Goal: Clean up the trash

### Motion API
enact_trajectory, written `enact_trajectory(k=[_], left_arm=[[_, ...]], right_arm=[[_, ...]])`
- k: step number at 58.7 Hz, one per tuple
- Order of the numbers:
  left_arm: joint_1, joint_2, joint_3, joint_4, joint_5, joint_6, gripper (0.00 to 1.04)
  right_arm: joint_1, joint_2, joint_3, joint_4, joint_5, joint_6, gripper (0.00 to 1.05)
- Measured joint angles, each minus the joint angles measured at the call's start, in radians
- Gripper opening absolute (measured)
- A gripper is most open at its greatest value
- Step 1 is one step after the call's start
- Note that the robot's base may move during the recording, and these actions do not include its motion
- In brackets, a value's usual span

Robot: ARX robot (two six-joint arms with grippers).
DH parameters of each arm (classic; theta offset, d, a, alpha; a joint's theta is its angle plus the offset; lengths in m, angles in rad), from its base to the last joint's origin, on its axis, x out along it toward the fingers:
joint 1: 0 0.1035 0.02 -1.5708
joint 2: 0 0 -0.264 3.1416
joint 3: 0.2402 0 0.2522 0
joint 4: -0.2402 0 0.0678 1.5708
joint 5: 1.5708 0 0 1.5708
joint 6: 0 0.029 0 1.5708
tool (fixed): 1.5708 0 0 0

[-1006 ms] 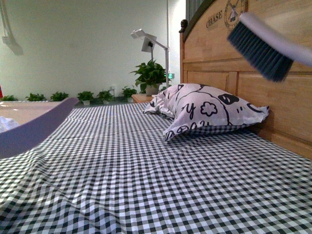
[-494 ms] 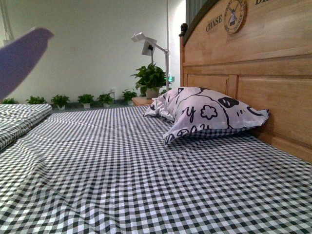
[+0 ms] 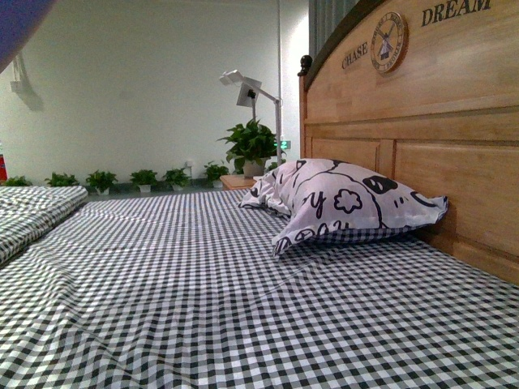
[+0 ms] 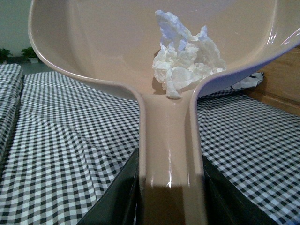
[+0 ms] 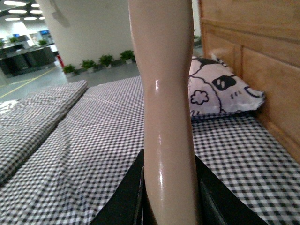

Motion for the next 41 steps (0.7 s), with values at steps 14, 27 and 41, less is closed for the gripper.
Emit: enact_trajectory(k=[14,27,41], left_arm=[[0.000,-0.015,-0.008,-0.005,0.015,-0.017,0.28],[0.000,-0.015,-0.009,-0.005,0.015,-0.019,0.28],[0.000,-0.015,-0.009,-0.005,0.016,-0.019,0.28]], right_arm=[[-0.005,-0.031,0.000,-0.022,0.044,-0.027,0.21],[-0.006,-0.031,0.000,-0.023,0.046,-0.031,0.21],[-0.006,-0.032,0.000,-0.023,0.044,-0.031,0.21]])
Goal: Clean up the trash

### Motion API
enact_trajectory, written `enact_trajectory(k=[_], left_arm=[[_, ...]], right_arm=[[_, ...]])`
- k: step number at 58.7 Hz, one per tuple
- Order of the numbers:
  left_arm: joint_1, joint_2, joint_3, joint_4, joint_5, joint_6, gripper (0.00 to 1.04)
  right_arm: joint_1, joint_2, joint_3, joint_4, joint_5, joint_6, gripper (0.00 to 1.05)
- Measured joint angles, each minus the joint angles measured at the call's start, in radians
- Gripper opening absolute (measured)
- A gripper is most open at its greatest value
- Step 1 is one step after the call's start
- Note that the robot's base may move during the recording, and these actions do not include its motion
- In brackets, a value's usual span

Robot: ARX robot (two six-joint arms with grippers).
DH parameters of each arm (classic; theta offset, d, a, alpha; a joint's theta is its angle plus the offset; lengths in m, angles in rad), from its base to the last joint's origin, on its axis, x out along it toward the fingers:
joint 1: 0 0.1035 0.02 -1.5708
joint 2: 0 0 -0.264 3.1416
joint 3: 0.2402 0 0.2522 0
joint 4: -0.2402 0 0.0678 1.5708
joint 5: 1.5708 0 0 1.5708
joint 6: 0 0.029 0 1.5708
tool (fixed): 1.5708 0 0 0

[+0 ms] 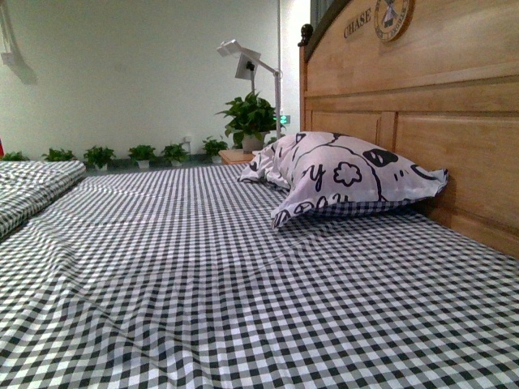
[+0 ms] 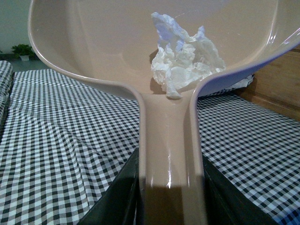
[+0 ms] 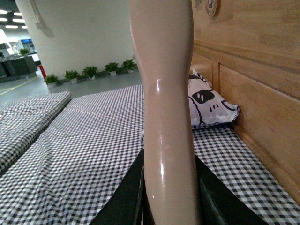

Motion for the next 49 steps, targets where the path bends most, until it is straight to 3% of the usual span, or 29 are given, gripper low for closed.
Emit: enact_trajectory(k=[49], left_arm=[[0.000,0.000,0.000,0.000,0.000,0.000,0.28]], right_arm=[[0.000,0.000,0.000,0.000,0.000,0.000,0.21]])
